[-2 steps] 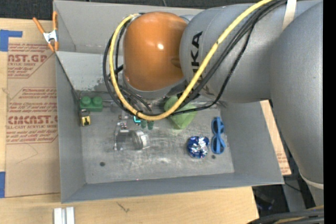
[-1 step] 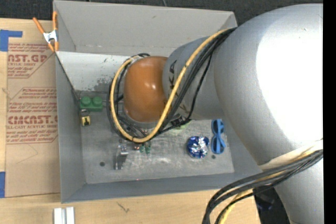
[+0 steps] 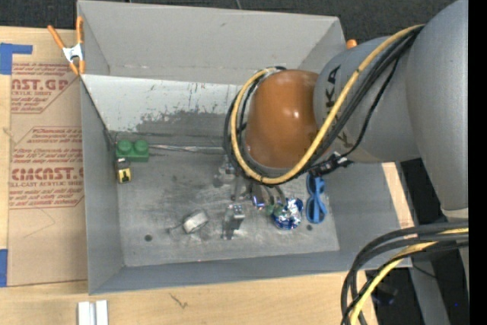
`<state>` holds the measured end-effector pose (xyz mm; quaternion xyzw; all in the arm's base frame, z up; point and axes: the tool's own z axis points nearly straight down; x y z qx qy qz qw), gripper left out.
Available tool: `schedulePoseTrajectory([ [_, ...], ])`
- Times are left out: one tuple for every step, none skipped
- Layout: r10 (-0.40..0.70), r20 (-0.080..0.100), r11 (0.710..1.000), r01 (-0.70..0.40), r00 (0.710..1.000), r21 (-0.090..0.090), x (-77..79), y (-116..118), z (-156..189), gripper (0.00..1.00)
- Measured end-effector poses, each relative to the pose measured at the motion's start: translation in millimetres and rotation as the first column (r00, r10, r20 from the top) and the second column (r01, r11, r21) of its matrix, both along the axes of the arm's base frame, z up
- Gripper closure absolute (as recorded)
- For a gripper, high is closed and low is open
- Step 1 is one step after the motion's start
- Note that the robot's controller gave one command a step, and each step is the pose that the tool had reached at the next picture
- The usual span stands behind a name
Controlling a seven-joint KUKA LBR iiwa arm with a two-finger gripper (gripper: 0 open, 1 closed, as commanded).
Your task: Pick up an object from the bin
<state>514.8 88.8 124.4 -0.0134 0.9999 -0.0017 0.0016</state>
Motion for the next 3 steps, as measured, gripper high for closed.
schedulePoseTrajectory([
  [0.146, 0.004, 0.989, -0.146, 0.989, 0.003, -3.6, 42.3, -52.9, 0.00],
  [0.145, 0.005, 0.989, -0.145, 0.989, 0.006, -2.8, 43.3, -49.2, 1.00],
  [0.332, 0.005, 0.943, -0.332, 0.943, 0.002, -1.5, 31.1, 96.2, 1.00],
])
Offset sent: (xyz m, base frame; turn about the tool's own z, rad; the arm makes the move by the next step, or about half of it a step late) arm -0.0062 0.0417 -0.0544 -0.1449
